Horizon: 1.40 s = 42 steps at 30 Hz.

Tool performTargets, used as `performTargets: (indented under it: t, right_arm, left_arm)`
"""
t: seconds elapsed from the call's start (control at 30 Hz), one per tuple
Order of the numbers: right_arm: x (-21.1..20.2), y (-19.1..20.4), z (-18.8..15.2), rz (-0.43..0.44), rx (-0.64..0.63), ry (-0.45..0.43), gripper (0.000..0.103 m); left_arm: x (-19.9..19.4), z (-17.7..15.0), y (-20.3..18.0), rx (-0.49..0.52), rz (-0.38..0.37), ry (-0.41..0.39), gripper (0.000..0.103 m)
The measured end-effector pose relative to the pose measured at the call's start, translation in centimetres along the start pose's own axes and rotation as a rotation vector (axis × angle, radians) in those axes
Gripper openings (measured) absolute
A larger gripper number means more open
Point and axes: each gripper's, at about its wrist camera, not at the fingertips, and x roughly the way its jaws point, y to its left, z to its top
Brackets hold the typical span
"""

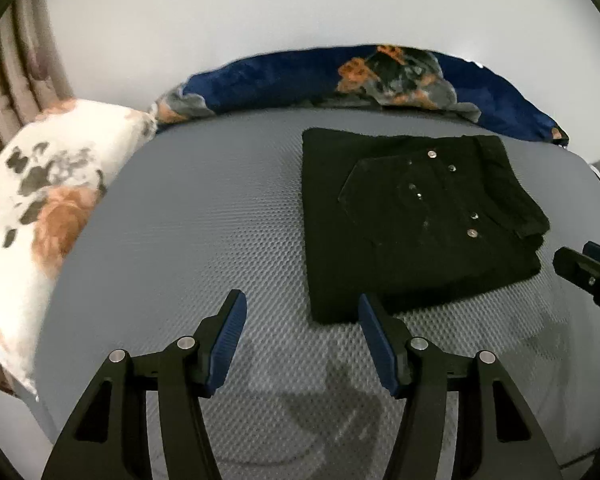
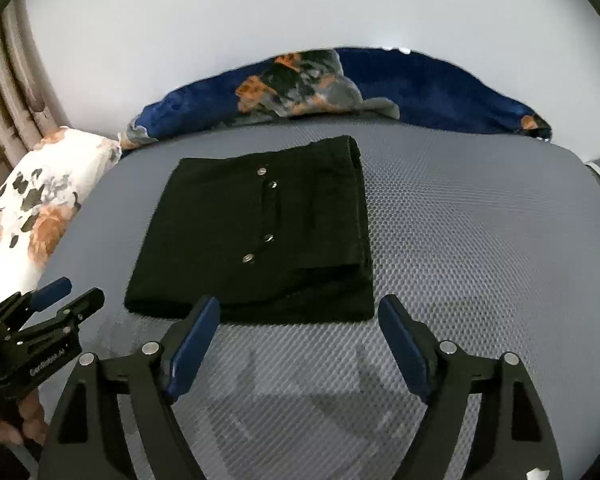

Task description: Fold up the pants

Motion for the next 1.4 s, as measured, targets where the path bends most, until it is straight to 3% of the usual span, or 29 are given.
performTargets:
  t: [0.5,1.4]
  right_arm:
    - [-2.4,3.6,-3.2,0.009,-0.051,-0.038,0.087]
    - [-2.1,3.8,-4.4,0.016,-0.021,-0.006,0.087]
  left_arm:
    - [-3.7,-2.8,0.1,-0.036,0.011,-0.025,0.06]
    - [-4.4,-3.3,0.0,-0.038,0.005,-0.033,0.06]
